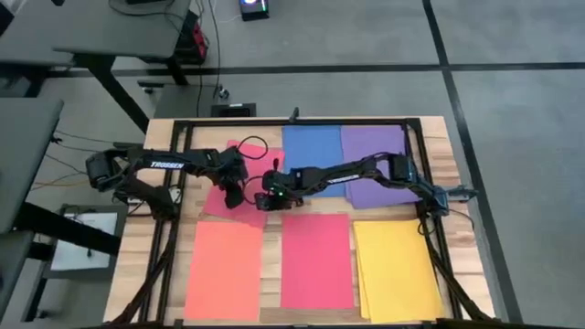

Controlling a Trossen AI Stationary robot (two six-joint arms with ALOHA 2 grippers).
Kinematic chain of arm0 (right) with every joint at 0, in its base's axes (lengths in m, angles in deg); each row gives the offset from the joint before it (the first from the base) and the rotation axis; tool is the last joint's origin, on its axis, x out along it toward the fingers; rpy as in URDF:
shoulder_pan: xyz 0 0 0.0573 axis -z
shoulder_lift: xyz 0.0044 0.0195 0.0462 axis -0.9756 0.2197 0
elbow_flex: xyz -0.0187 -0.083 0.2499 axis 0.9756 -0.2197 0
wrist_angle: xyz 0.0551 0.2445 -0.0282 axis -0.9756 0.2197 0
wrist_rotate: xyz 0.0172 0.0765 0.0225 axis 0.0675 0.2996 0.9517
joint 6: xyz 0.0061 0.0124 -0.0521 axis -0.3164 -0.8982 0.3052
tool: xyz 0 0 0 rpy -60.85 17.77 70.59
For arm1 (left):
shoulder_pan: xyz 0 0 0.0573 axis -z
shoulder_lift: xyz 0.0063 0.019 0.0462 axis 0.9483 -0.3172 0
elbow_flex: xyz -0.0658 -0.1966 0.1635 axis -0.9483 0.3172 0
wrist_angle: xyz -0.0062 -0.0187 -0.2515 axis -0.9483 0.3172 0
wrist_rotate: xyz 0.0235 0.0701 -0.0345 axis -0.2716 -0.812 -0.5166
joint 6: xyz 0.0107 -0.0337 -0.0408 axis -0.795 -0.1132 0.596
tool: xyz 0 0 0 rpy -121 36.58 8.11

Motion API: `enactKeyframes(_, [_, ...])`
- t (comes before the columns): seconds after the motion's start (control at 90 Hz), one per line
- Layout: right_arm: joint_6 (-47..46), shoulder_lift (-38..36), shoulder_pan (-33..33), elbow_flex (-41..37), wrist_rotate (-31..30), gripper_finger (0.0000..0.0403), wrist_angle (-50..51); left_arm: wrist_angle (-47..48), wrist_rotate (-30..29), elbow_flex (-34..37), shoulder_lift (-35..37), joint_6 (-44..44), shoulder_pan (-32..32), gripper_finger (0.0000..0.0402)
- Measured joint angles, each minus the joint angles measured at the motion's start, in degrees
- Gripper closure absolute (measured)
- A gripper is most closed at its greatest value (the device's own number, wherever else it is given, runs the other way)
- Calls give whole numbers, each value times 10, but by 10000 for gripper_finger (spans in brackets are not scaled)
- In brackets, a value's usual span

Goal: Organize paper
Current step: Stack the pink paper on the bottom center pink papers

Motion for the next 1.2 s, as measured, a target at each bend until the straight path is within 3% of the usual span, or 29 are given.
enactKeyframes(0.944, [19, -2, 11, -2, 5, 250, -92, 0, 1, 0, 0, -2, 0, 283])
enactKeyframes(1.2, [29, -2, 14, -2, -54, 250, -79, -1, 1, 0, 0, -2, 0, 283])
